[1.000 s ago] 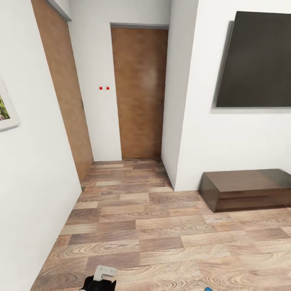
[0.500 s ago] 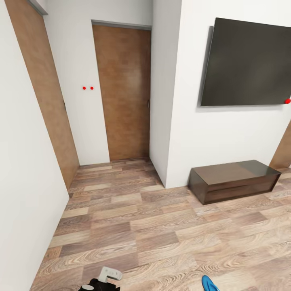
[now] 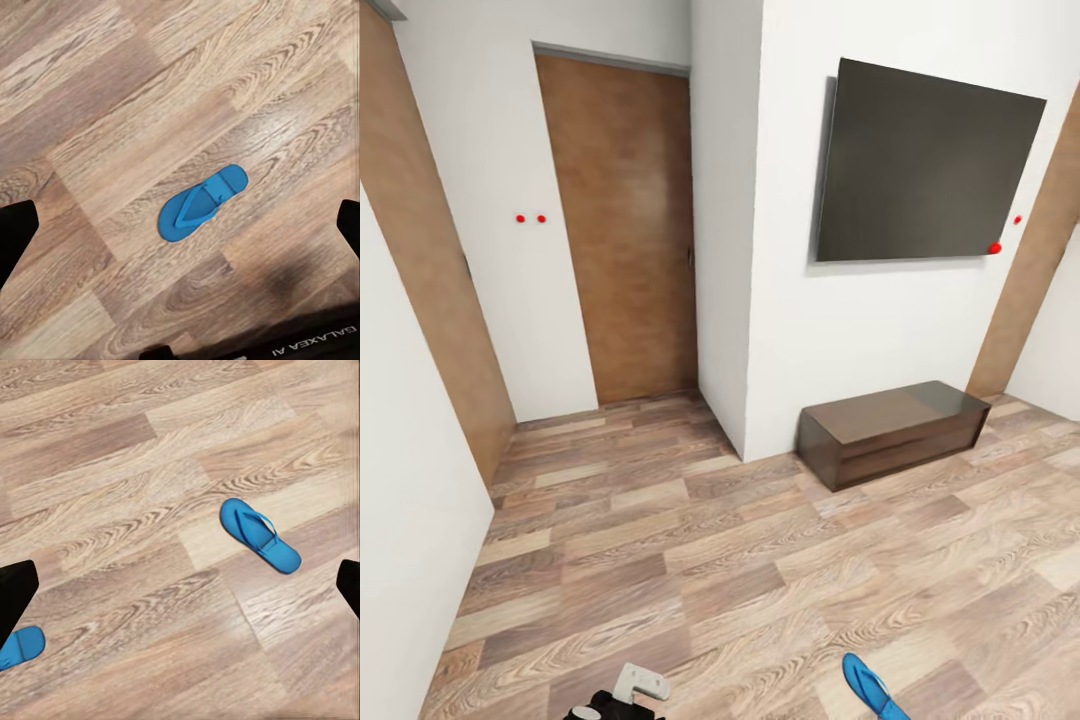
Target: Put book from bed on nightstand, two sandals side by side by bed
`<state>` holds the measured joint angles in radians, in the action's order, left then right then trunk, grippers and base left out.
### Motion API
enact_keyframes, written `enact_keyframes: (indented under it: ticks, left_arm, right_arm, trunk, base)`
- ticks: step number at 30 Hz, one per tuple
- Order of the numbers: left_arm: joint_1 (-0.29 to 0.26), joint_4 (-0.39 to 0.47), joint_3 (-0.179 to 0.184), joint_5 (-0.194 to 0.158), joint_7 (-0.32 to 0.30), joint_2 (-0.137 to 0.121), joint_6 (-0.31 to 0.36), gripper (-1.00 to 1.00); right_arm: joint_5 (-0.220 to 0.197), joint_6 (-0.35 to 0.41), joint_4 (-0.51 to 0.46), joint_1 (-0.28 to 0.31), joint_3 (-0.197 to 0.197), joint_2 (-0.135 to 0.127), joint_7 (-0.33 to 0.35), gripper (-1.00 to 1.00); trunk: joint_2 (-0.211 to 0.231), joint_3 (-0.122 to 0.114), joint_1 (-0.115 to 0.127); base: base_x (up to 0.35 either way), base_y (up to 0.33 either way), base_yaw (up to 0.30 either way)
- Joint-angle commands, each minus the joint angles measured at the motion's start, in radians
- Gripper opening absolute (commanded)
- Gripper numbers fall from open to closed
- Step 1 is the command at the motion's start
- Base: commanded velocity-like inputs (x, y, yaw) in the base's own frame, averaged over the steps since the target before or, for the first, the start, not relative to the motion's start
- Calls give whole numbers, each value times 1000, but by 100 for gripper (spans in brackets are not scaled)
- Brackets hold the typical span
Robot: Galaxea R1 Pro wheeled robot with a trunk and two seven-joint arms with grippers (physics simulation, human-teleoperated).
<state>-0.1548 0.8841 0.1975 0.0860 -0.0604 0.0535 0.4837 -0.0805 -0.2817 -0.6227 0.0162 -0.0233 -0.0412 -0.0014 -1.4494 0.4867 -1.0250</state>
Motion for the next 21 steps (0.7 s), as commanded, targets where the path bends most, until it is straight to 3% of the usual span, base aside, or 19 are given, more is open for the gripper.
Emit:
enact_keyframes:
  ticks: [1, 12, 21]
  left_arm:
    - [0, 2, 1, 9, -6, 0, 4, 100]
    - [0, 11, 3, 9, -6, -1, 8, 100]
    - [0, 10, 2, 8, -8, 0, 8, 100]
  right_arm:
    - [-8, -3, 0, 1, 2, 0, 0, 100]
    - [-9, -3, -1, 1, -1, -2, 0, 100]
    - [-11, -3, -2, 1, -1, -3, -1, 100]
  trunk:
    - [-1, 1, 0]
    - [-1, -3, 0]
    - [-1, -7, 0]
  base:
    - [-1, 5, -270]
    - [0, 23, -270]
    - [20, 233, -270]
